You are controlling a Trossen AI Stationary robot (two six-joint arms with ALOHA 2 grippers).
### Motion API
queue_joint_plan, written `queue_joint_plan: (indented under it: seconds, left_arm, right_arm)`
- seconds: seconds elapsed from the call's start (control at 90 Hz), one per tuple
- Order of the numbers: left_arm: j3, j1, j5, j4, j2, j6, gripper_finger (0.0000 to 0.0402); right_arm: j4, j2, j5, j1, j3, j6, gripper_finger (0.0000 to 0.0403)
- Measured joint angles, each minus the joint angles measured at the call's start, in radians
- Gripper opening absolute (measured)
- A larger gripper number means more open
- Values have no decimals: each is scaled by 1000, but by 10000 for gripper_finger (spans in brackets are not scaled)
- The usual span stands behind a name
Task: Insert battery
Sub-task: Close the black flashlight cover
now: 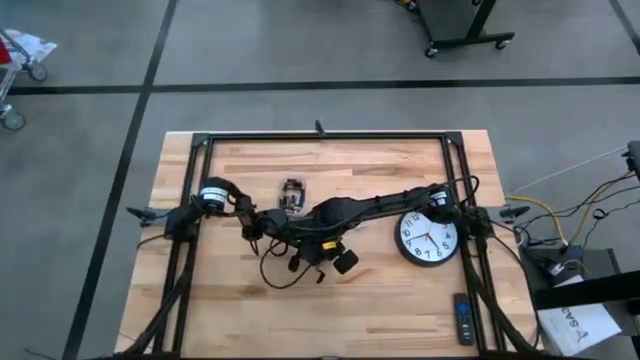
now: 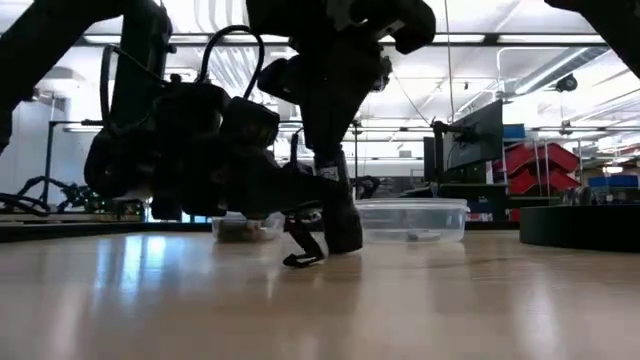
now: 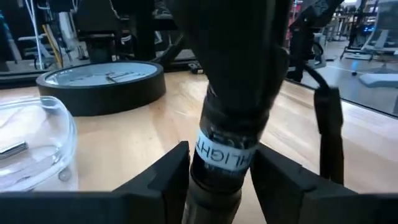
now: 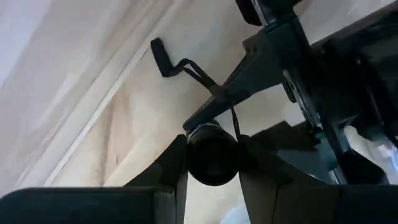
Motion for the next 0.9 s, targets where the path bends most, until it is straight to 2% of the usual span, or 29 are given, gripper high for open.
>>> queue_joint_plan:
  seconds: [0.211,0.544,0.756,0.9]
  left_arm:
    - [-36,1,-3,3,-17,-12,158]
    - [-128,3,-6,-33,-105,21,124]
    - [-278,6,-141,-36,-213,64,105]
    - [-360,10,-200,-40,-290,69,100]
  right_arm:
    - [-6,-1,4,0,0,5,86]
    - [-32,-11,8,-9,-31,41,86]
    - [-38,-35,8,-13,-46,88,86]
    - [8,-76,14,-19,-107,114,86]
